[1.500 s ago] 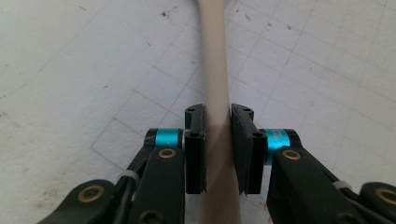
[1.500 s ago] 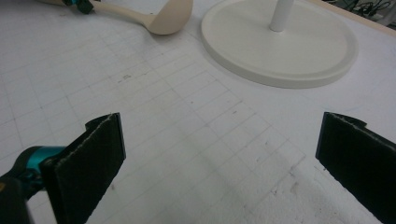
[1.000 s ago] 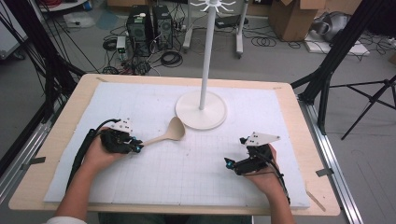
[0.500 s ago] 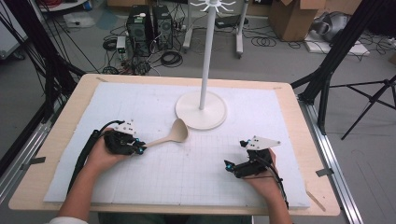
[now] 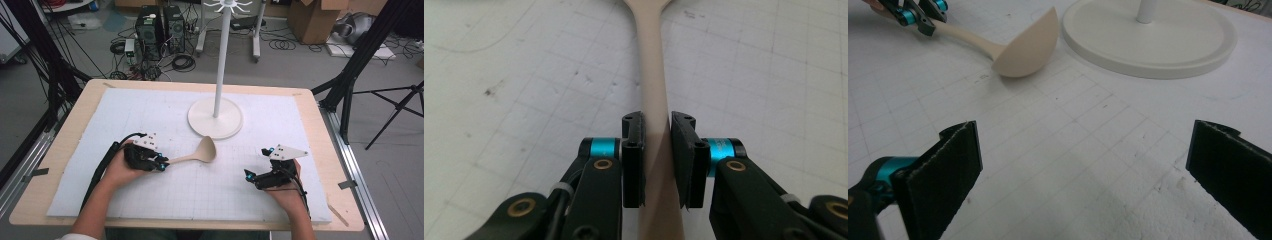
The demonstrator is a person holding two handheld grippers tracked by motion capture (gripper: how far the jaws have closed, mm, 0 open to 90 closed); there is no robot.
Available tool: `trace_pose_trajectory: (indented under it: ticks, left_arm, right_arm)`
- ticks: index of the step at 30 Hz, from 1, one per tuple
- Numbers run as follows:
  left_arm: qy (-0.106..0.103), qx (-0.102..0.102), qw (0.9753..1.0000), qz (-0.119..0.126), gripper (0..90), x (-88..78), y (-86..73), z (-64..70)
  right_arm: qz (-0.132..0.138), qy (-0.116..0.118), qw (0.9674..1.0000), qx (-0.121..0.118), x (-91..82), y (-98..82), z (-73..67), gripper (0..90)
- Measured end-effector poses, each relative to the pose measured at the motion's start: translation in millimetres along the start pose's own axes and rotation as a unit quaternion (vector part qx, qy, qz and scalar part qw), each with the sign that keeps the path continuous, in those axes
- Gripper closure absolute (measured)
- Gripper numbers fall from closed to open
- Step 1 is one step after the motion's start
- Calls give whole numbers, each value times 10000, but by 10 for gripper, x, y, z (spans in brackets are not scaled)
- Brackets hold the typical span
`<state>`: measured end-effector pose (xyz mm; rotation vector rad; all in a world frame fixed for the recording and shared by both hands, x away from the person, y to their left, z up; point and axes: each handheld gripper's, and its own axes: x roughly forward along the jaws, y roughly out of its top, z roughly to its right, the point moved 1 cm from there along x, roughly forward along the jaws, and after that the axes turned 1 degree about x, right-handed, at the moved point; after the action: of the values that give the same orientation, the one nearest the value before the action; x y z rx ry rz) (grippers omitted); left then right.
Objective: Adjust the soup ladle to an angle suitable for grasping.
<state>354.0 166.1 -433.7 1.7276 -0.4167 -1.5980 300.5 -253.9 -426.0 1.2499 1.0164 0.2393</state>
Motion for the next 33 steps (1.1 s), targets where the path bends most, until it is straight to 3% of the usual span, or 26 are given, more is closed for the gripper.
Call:
trace_pose_trajectory:
  ticks: [5,19,26,33]
  left_arm:
    - [-89,30,10000,29,760,74,56,31]
    - [-386,399,9984,-116,760,414,440,108]
    - [-601,627,9959,-269,759,719,710,172]
    - [-690,708,9946,-311,759,831,824,198]
  right_arm:
    - [29,-15,10000,-23,-23,29,-9,3]
    - [86,-43,9999,-74,-83,66,3,3]
    - [31,-22,9999,-102,-75,69,-4,3]
    - [69,-48,9999,-117,-109,80,0,3]
